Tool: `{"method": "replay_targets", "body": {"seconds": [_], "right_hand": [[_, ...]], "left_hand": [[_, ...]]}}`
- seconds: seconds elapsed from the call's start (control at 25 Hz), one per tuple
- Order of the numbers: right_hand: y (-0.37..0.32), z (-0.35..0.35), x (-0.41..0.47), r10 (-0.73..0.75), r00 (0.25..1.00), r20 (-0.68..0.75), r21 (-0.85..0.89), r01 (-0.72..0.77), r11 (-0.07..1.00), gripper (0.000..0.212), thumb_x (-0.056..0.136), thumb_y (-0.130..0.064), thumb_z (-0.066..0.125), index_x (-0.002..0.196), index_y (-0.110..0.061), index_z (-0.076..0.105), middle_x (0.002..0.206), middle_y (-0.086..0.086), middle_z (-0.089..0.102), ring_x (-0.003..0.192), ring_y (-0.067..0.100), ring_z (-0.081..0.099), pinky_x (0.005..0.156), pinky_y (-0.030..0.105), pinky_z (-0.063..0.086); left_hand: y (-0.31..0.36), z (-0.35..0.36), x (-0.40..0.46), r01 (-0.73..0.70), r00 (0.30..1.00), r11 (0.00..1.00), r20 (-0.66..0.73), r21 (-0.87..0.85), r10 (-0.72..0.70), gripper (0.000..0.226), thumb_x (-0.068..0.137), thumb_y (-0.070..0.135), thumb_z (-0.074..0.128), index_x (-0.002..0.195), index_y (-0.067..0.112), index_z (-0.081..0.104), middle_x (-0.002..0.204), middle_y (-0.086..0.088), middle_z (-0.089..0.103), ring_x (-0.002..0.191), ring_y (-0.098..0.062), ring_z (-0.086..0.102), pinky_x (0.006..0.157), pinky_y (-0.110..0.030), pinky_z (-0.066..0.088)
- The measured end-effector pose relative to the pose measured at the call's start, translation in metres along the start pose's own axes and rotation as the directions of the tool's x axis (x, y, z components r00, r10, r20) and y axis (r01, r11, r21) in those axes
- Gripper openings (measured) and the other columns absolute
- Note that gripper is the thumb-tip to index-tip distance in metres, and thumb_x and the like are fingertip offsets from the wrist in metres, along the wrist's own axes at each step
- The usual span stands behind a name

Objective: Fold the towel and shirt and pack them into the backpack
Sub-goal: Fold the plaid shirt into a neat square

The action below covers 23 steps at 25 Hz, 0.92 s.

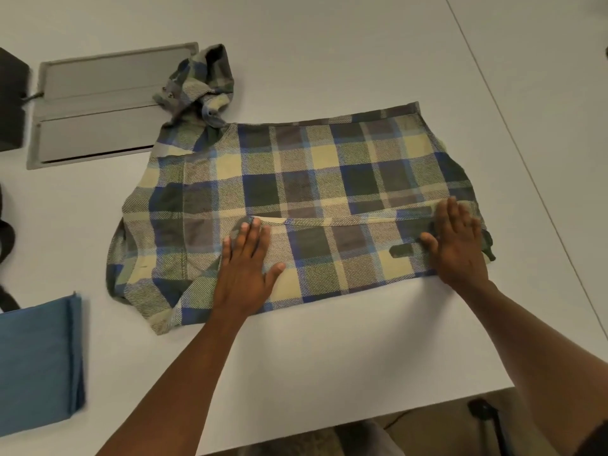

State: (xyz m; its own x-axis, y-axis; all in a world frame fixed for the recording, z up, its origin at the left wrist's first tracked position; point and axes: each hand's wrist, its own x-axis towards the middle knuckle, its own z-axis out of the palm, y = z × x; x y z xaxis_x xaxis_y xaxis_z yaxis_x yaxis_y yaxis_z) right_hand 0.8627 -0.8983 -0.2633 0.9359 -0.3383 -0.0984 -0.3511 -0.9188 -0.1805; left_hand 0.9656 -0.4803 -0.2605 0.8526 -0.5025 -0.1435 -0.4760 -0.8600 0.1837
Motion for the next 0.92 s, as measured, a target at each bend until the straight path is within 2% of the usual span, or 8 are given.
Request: {"method": "replay_targets", "body": {"seconds": [0.12, 0.2, 0.24, 0.36, 0.56, 0.68, 0.8, 0.92], "right_hand": [[-0.015, -0.01, 0.002, 0.053, 0.997, -0.054, 0.019, -0.052, 0.998, 0.075, 0.099, -0.06, 0.014, 0.158, -0.016, 0.004, 0.166, 0.006, 0.0, 0.153, 0.024, -0.005, 0.123, 0.05, -0.001], [-0.043, -0.013, 0.003, -0.013, 0.999, -0.05, 0.068, 0.016, 0.998, 0.074, 0.099, -0.059, 0.017, 0.158, -0.016, 0.007, 0.166, 0.007, 0.003, 0.153, 0.025, -0.002, 0.123, 0.048, -0.001], [-0.059, -0.01, 0.001, -0.081, 0.996, -0.032, 0.092, 0.084, 0.992, 0.075, 0.098, -0.06, 0.018, 0.158, -0.016, 0.008, 0.166, 0.006, 0.003, 0.153, 0.024, -0.001, 0.123, 0.048, 0.001], [-0.093, 0.01, -0.005, -0.239, 0.97, 0.044, 0.111, 0.233, 0.966, 0.076, 0.097, -0.063, 0.016, 0.158, -0.018, 0.009, 0.166, 0.004, 0.003, 0.153, 0.023, -0.003, 0.123, 0.049, 0.005], [-0.102, 0.016, -0.002, -0.179, 0.977, 0.116, 0.03, 0.177, 0.984, 0.078, 0.096, -0.065, 0.01, 0.158, -0.018, 0.0, 0.165, 0.002, -0.006, 0.151, 0.022, -0.013, 0.122, 0.047, -0.005], [-0.119, 0.013, 0.0, -0.25, 0.96, 0.124, 0.03, 0.248, 0.968, 0.077, 0.096, -0.062, 0.016, 0.158, -0.018, 0.001, 0.166, 0.004, -0.003, 0.152, 0.021, -0.01, 0.122, 0.047, -0.005], [-0.134, 0.017, 0.002, -0.265, 0.947, 0.18, 0.053, 0.26, 0.964, 0.082, 0.092, -0.066, 0.01, 0.158, -0.018, -0.001, 0.166, 0.003, -0.005, 0.152, 0.023, -0.012, 0.121, 0.047, -0.007], [-0.133, 0.021, 0.005, -0.223, 0.958, 0.181, 0.066, 0.214, 0.975, 0.081, 0.094, -0.066, 0.011, 0.158, -0.018, 0.0, 0.166, 0.003, -0.002, 0.152, 0.022, -0.01, 0.122, 0.045, -0.007]], "left_hand": [[0.01, -0.003, 0.0, 0.26, 0.966, 0.966, -0.015, -0.018, -0.26, 0.083, 0.096, 0.067, 0.011, 0.158, 0.014, 0.001, 0.166, -0.007, -0.001, 0.153, -0.027, -0.002, 0.122, -0.052, 0.001], [0.009, -0.004, -0.002, 0.443, 0.894, 0.888, -0.019, -0.121, -0.448, 0.085, 0.095, 0.068, 0.006, 0.158, 0.011, 0.005, 0.165, -0.01, 0.007, 0.153, -0.028, 0.003, 0.122, -0.054, 0.006], [0.004, -0.002, -0.005, 0.46, 0.884, 0.875, -0.015, -0.149, -0.468, 0.085, 0.095, 0.068, 0.005, 0.158, 0.011, 0.006, 0.165, -0.01, 0.007, 0.153, -0.028, 0.003, 0.122, -0.053, 0.007], [-0.015, 0.0, -0.015, 0.379, 0.92, 0.917, -0.052, -0.128, -0.388, 0.082, 0.096, 0.066, 0.003, 0.158, 0.012, 0.008, 0.165, -0.009, 0.008, 0.153, -0.026, 0.005, 0.123, -0.048, 0.006], [-0.036, -0.008, -0.032, 0.394, 0.915, 0.918, -0.079, -0.05, -0.396, 0.078, 0.098, 0.062, 0.01, 0.157, 0.011, 0.012, 0.165, -0.01, 0.011, 0.153, -0.027, 0.007, 0.122, -0.051, 0.008], [-0.012, -0.018, -0.026, 0.404, 0.907, 0.914, -0.112, -0.049, -0.406, 0.075, 0.1, 0.058, 0.013, 0.158, 0.011, 0.007, 0.165, -0.01, 0.008, 0.152, -0.028, 0.006, 0.123, -0.05, 0.008], [0.007, -0.016, -0.012, 0.326, 0.944, 0.944, -0.03, -0.054, -0.328, 0.079, 0.097, 0.063, 0.008, 0.158, 0.014, 0.0, 0.166, -0.008, 0.003, 0.153, -0.027, 0.0, 0.123, -0.048, 0.004], [-0.008, -0.008, -0.008, 0.346, 0.938, 0.936, 0.034, -0.069, -0.345, 0.082, 0.093, 0.069, 0.004, 0.157, 0.019, -0.007, 0.166, -0.004, -0.005, 0.152, -0.025, -0.008, 0.123, -0.048, -0.002]]}}
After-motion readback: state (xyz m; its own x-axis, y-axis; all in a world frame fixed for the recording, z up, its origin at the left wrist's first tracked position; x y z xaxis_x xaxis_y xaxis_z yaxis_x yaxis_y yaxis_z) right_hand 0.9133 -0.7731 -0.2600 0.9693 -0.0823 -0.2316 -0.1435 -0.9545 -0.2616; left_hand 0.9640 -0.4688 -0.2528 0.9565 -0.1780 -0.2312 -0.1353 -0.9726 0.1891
